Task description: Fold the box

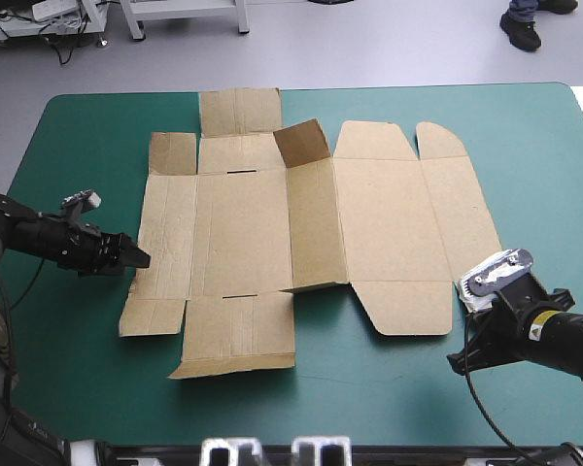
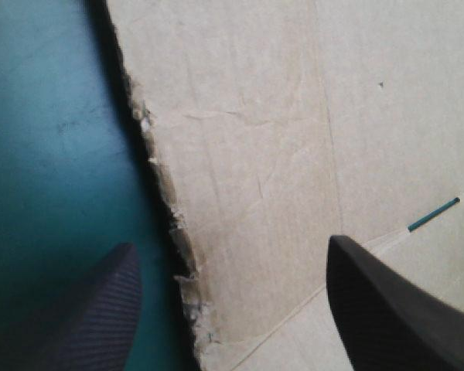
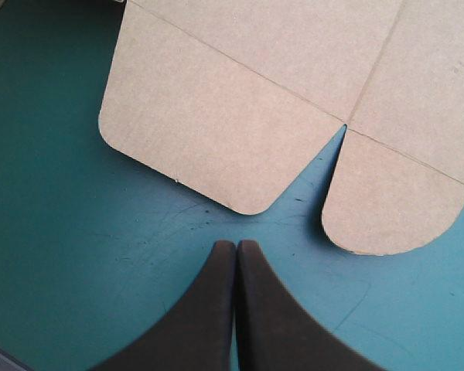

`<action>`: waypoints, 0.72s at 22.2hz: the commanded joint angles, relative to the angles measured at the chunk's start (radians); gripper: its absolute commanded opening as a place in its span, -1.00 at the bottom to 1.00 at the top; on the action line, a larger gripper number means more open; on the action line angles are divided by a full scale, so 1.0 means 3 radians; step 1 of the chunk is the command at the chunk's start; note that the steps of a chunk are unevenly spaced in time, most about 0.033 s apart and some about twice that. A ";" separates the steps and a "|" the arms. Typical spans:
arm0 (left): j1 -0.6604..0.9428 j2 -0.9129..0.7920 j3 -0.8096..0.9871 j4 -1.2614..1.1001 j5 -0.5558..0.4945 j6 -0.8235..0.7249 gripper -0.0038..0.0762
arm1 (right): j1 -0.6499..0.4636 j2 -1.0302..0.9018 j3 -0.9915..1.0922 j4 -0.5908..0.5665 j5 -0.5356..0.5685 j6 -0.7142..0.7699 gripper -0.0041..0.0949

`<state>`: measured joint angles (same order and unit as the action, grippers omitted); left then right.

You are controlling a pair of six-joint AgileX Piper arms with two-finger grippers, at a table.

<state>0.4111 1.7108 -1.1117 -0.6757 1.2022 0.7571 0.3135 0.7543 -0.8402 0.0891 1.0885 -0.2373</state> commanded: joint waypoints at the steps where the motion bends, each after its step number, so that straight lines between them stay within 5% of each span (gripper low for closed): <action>1: 0.0001 -0.0024 -0.0056 -0.0177 0.0181 0.0042 0.33 | 0.0007 0.0000 -0.0079 0.0043 -0.0134 -0.0031 -0.97; 16: -0.0238 0.0321 0.0190 -0.0966 0.0331 0.0369 0.33 | 0.0007 0.0000 -0.0079 0.0118 -0.0126 -0.0031 -0.97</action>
<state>0.3711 1.8272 -1.0595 -0.9379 1.2087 0.8635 0.3135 0.7543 -0.8402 0.1166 1.0894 -0.2373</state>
